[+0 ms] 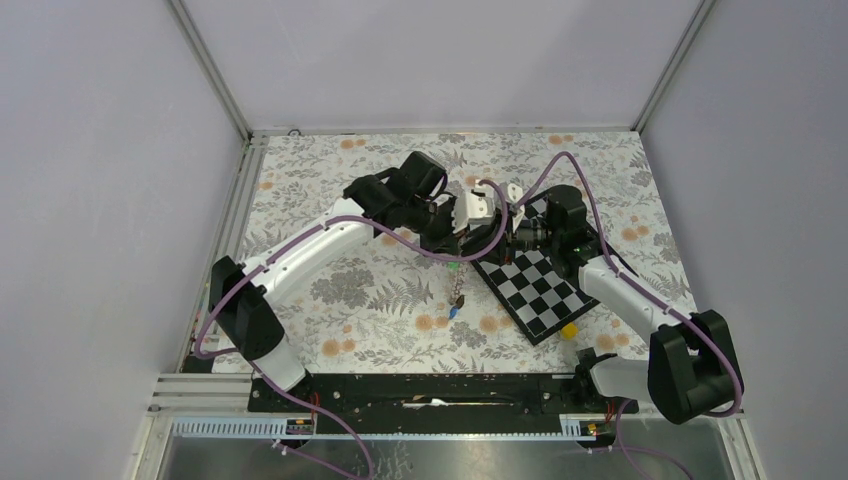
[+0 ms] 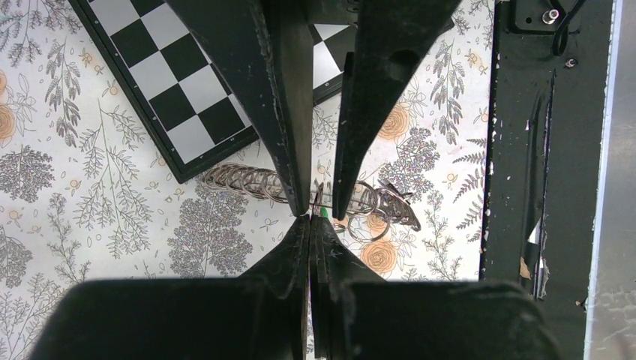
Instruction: Put the keys on the keyring
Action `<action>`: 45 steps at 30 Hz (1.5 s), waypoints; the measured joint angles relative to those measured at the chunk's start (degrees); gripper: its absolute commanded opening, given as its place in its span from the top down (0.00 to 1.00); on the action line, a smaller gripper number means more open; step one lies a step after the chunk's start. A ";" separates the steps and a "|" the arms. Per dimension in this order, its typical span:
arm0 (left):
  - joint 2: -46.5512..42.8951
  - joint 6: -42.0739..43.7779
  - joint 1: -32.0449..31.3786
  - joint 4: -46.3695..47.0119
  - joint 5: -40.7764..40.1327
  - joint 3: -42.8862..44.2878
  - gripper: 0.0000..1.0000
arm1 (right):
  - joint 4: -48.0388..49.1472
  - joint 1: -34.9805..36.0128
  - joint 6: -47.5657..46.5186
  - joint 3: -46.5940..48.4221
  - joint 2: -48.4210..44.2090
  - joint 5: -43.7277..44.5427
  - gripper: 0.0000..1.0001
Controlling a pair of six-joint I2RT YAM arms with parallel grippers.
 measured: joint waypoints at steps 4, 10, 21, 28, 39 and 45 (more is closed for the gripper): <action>-0.50 0.00 0.17 0.02 0.00 -0.52 1.00 | -1.27 0.00 -1.38 0.00 0.31 0.07 0.74; -1.27 0.02 0.57 0.04 0.02 -0.94 1.00 | -1.99 0.00 -2.43 0.00 0.85 0.09 0.76; -1.29 -0.07 0.83 1.03 0.24 -1.18 1.00 | -2.19 0.00 -2.01 0.00 1.18 0.15 0.87; -1.29 -0.68 0.85 0.90 0.44 -1.20 1.00 | -1.18 0.00 -0.96 0.00 1.53 0.39 1.00; -1.42 -1.01 6.54 2.19 10.58 -1.51 0.69 | 8.33 -0.72 9.62 -1.51 0.83 1.33 1.00; -3.91 -2.64 9.33 8.41 17.00 -7.19 0.63 | 16.94 -1.77 18.86 -2.95 0.68 0.52 1.00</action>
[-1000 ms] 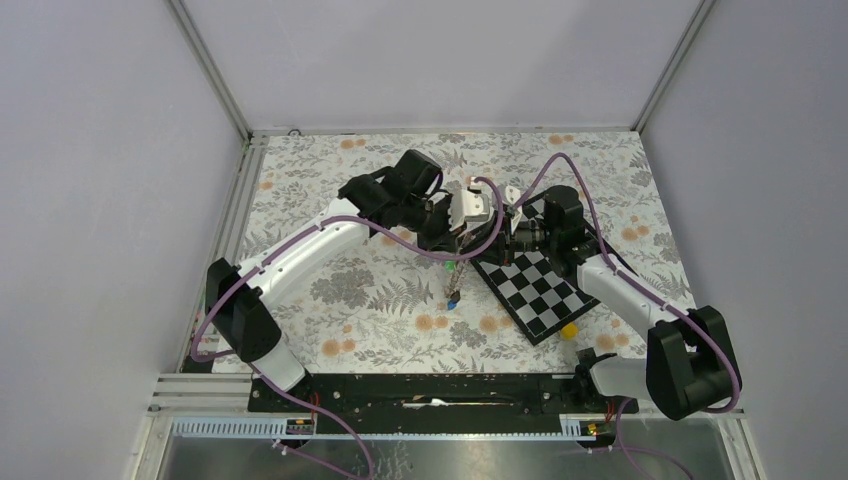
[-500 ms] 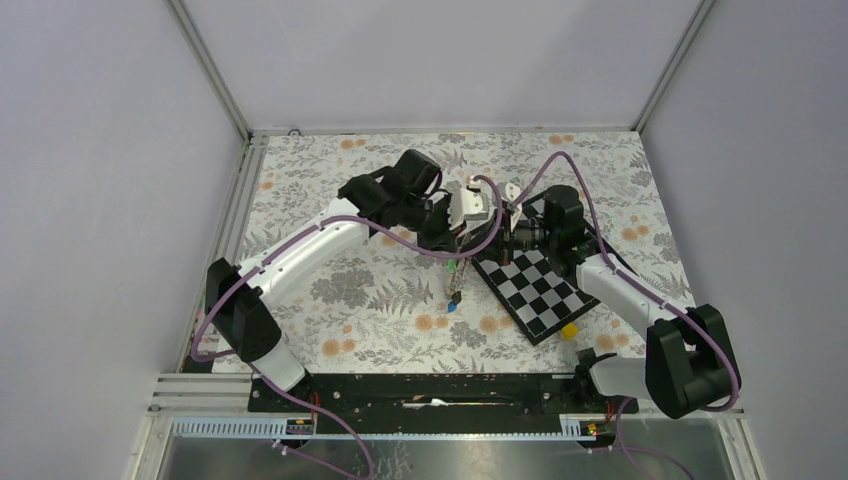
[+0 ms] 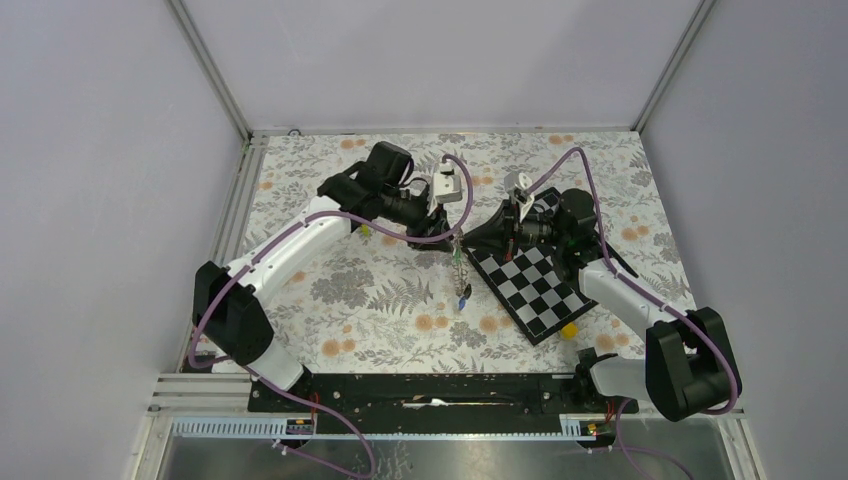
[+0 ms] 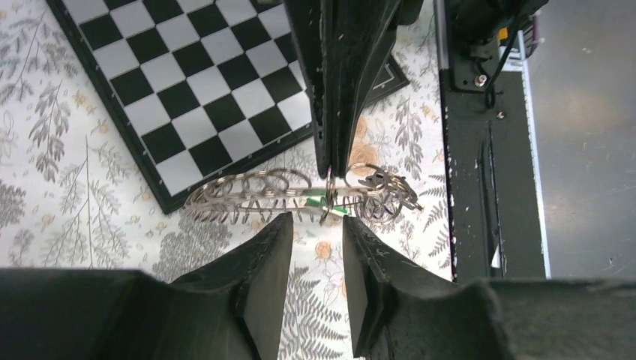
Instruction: Put the keys on the keyring
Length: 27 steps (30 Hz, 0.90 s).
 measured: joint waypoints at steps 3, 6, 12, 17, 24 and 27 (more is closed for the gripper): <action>-0.15 -1.03 -0.13 2.14 1.90 -0.87 0.63 | 2.93 -0.02 2.67 -0.31 0.00 -0.66 1.00; -0.15 -1.92 -0.17 3.89 3.67 -1.16 0.66 | 4.85 -0.04 4.55 -0.59 0.00 -0.96 1.00; -0.15 -3.34 -0.17 5.90 5.62 -1.81 0.77 | 6.54 -0.07 5.99 -0.85 0.00 -0.98 1.00; -0.17 -3.63 -0.13 6.40 6.38 -2.45 0.85 | 6.58 -0.15 6.23 -0.87 0.00 -0.98 1.00; -0.17 -4.35 -0.07 6.51 7.08 -2.64 1.00 | 6.49 -0.31 5.88 -0.92 0.00 -0.92 1.00; -0.17 -4.37 -0.07 6.43 6.93 -2.64 1.00 | 5.95 -0.37 4.52 -0.92 0.00 -0.87 1.00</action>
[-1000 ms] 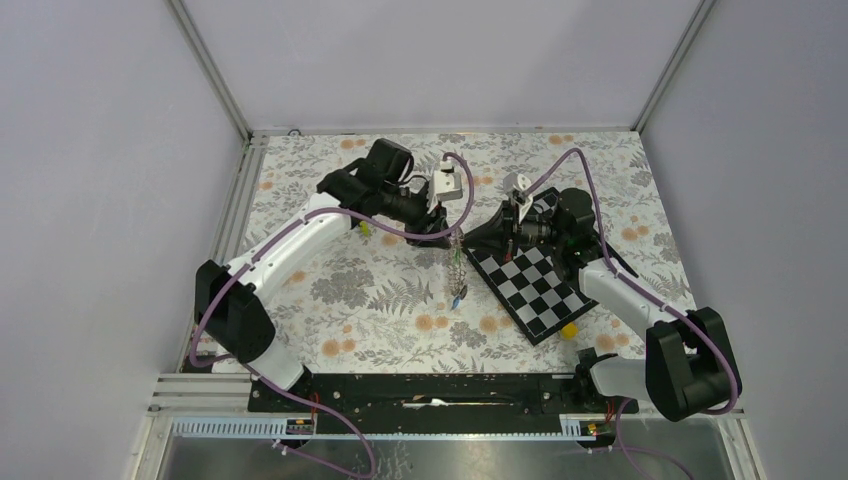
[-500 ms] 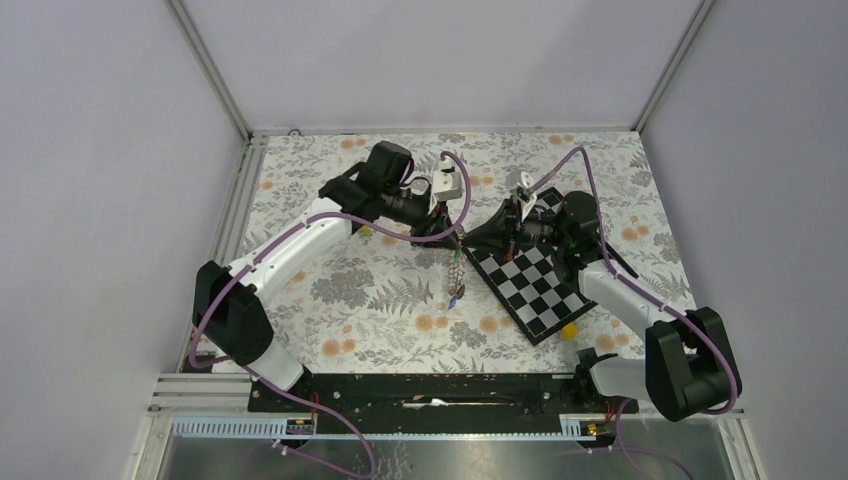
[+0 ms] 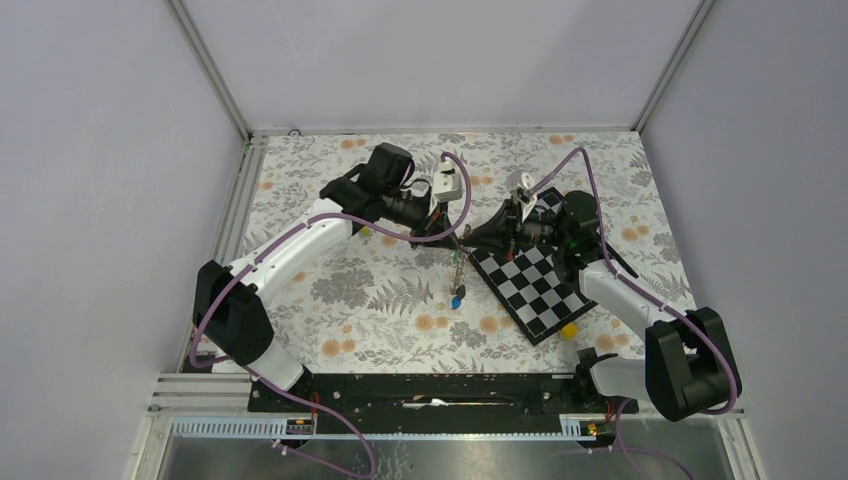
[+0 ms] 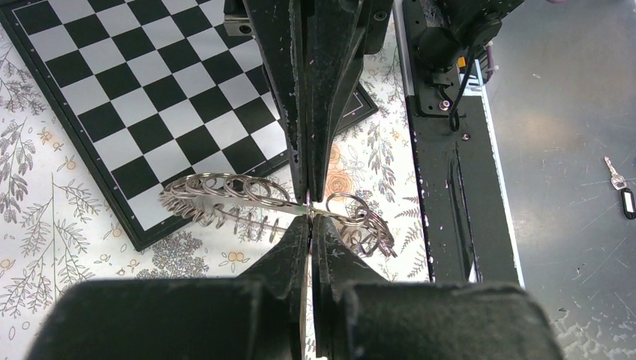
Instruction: Put the keys on the keyring
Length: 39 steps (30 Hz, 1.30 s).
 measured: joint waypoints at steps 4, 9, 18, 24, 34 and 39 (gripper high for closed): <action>0.00 0.15 -0.02 -0.37 -0.92 0.00 1.00 | -1.20 0.00 -2.34 0.00 0.00 0.17 0.97; 0.02 1.25 -0.50 -1.51 -3.91 0.09 1.00 | -4.83 0.28 -6.97 0.07 -0.11 1.03 0.76; 1.92 6.95 -2.49 -12.50 -15.08 8.87 1.00 | -10.64 0.00 -11.72 0.07 -0.44 1.64 0.57; 3.63 10.03 -5.55 -18.73 -21.68 13.27 1.00 | -10.16 0.00 -11.32 0.07 -0.81 1.51 0.52; 6.29 11.13 -9.18 -24.44 -27.02 18.05 1.00 | -6.80 0.00 -9.14 0.00 -0.81 1.40 0.54; 6.38 10.97 -9.22 -24.52 -26.86 19.04 1.00 | -4.37 0.00 -7.63 -0.81 -0.55 1.11 0.62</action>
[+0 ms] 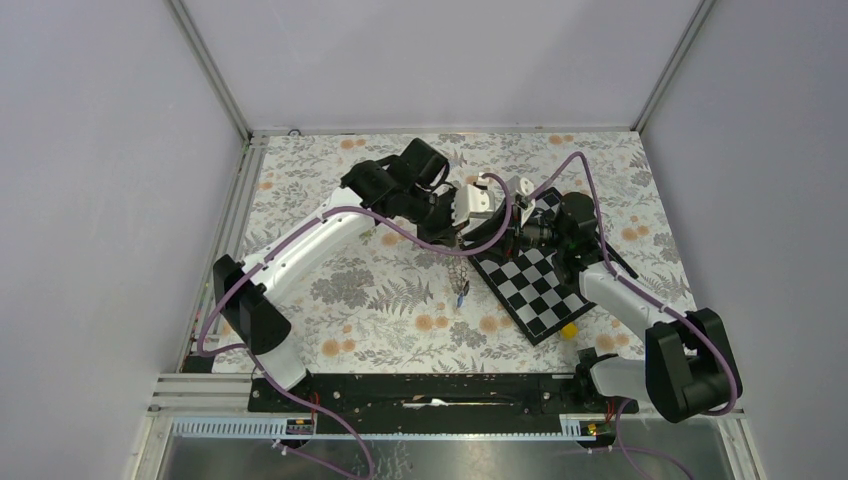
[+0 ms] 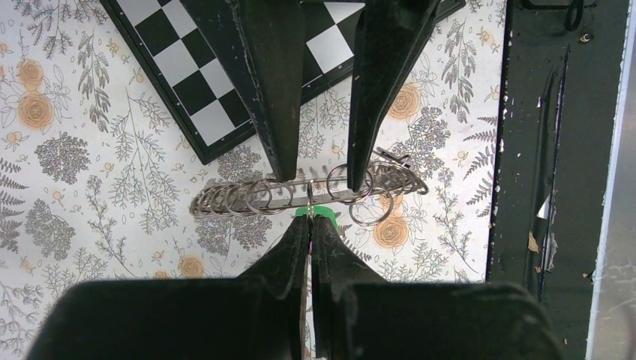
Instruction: Put the keys on the keyring
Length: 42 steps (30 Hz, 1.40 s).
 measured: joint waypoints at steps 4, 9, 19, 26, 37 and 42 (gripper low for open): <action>0.00 -0.07 0.04 0.00 0.26 0.04 1.00 | 1.77 0.07 1.64 -0.13 0.81 -0.22 0.65; 0.02 -0.09 0.04 0.00 0.70 0.04 1.00 | 2.95 0.11 2.82 -0.35 1.07 -0.26 0.66; 0.46 -0.50 0.04 0.09 1.62 0.04 1.00 | 3.34 0.33 3.63 -0.37 1.51 -0.83 0.70; 1.01 -0.52 0.04 0.15 1.99 0.04 1.00 | 3.41 0.37 3.80 -0.37 1.70 -1.05 0.79; 1.11 -1.03 0.15 0.24 3.13 -0.35 0.95 | 3.52 0.37 3.78 -0.39 1.70 -1.14 1.00; 0.26 -1.18 0.76 2.45 4.81 -2.93 0.71 | 3.72 0.37 4.98 -0.85 1.70 -0.79 1.00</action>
